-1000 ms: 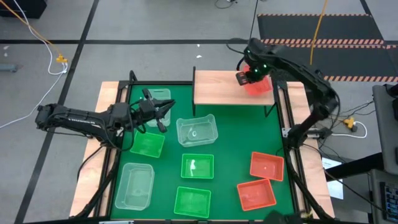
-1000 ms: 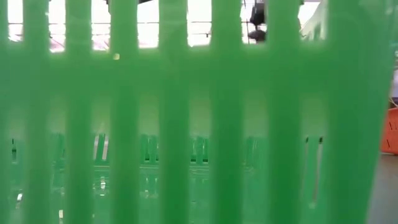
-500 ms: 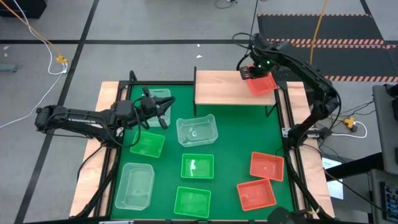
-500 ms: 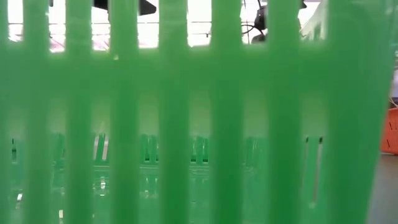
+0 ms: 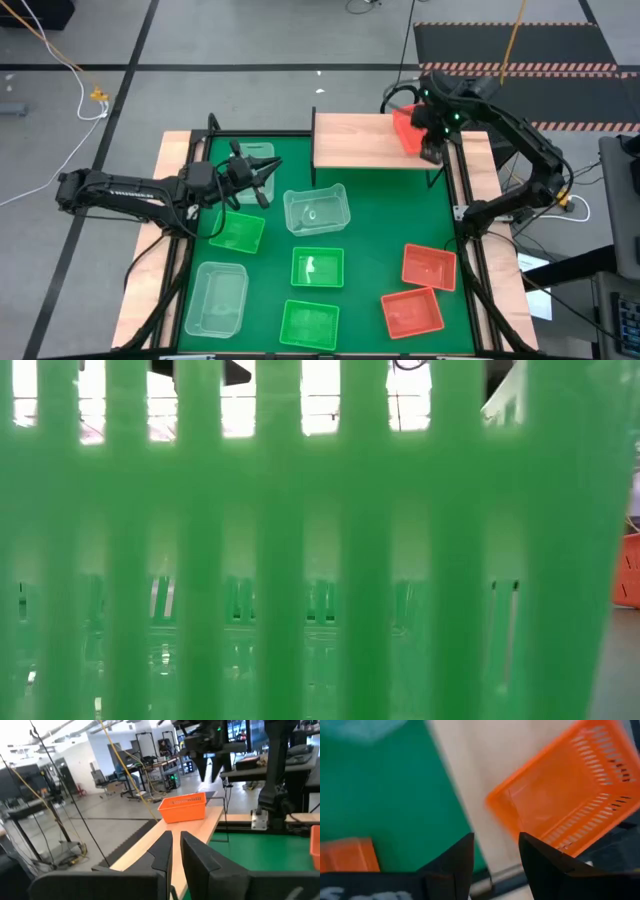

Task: Stack baskets on shelf by color
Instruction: Adjust the orange bin on the shelf

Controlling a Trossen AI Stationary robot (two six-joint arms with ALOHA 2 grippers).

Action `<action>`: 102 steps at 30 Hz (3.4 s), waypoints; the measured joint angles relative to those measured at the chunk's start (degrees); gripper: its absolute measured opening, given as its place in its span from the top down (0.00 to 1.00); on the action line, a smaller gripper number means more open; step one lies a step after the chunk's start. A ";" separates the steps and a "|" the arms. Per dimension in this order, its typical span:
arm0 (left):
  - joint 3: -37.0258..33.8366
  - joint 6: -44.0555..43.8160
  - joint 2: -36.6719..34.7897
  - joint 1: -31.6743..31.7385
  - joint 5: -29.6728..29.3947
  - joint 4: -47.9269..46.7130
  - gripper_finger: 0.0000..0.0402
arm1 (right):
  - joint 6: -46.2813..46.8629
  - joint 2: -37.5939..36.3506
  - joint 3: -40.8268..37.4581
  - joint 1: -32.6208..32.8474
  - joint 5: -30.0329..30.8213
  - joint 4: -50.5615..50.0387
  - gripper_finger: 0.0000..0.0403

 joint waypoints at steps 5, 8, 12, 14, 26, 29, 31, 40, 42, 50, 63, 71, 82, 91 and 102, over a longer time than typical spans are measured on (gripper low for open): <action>0.00 1.36 0.00 0.00 0.00 0.08 0.90 | -6.59 -2.06 -4.08 4.08 2.51 2.76 0.65; 0.00 0.89 0.00 0.00 0.00 0.08 0.90 | -10.69 -2.22 -8.88 4.52 2.84 3.35 0.65; 0.00 0.44 0.00 0.00 0.05 0.08 0.90 | -11.76 -2.29 -15.64 4.46 8.29 6.42 0.65; 0.00 0.49 0.00 0.00 0.07 0.08 0.90 | -12.21 -2.35 -18.07 4.46 10.44 8.79 0.65; 0.00 0.91 0.00 0.00 0.07 -0.37 0.90 | -17.11 -6.07 -20.05 4.50 11.62 12.46 0.65; 0.00 1.59 0.00 0.00 0.07 -0.34 0.90 | -18.48 -8.34 -20.05 4.50 11.45 15.68 0.65; 0.00 1.58 0.00 0.00 0.07 -0.31 0.90 | -19.35 -9.47 -20.05 4.50 11.38 18.14 0.65; 0.00 -0.32 0.00 0.00 0.07 0.37 0.90 | -21.56 -7.96 -20.98 0.34 8.73 21.51 0.65; 0.00 -1.25 -0.02 0.00 0.09 -0.15 0.90 | -21.56 -7.41 -21.54 -0.63 8.08 21.39 0.65; 0.00 -1.62 0.00 0.00 0.09 -1.66 0.90 | -21.12 -6.57 -23.76 -4.59 8.14 22.45 0.65; 0.00 -1.20 0.00 0.00 0.07 -1.60 0.90 | -12.60 -7.01 -23.76 -4.02 0.86 17.91 0.97; 0.00 -1.09 0.00 0.00 0.07 -0.90 0.90 | -12.64 -9.05 -23.76 -1.30 0.57 13.04 0.97; 0.00 -1.39 0.00 0.00 0.07 0.08 0.90 | -15.35 -10.02 -23.76 -0.75 0.57 15.91 0.86; 0.00 -1.19 0.00 0.00 0.07 -0.45 0.90 | -10.09 -12.13 -22.87 1.08 6.82 16.39 0.73; 0.00 -0.01 -0.01 0.00 0.07 -0.27 0.90 | 7.09 -20.60 -14.74 18.77 2.93 18.12 0.74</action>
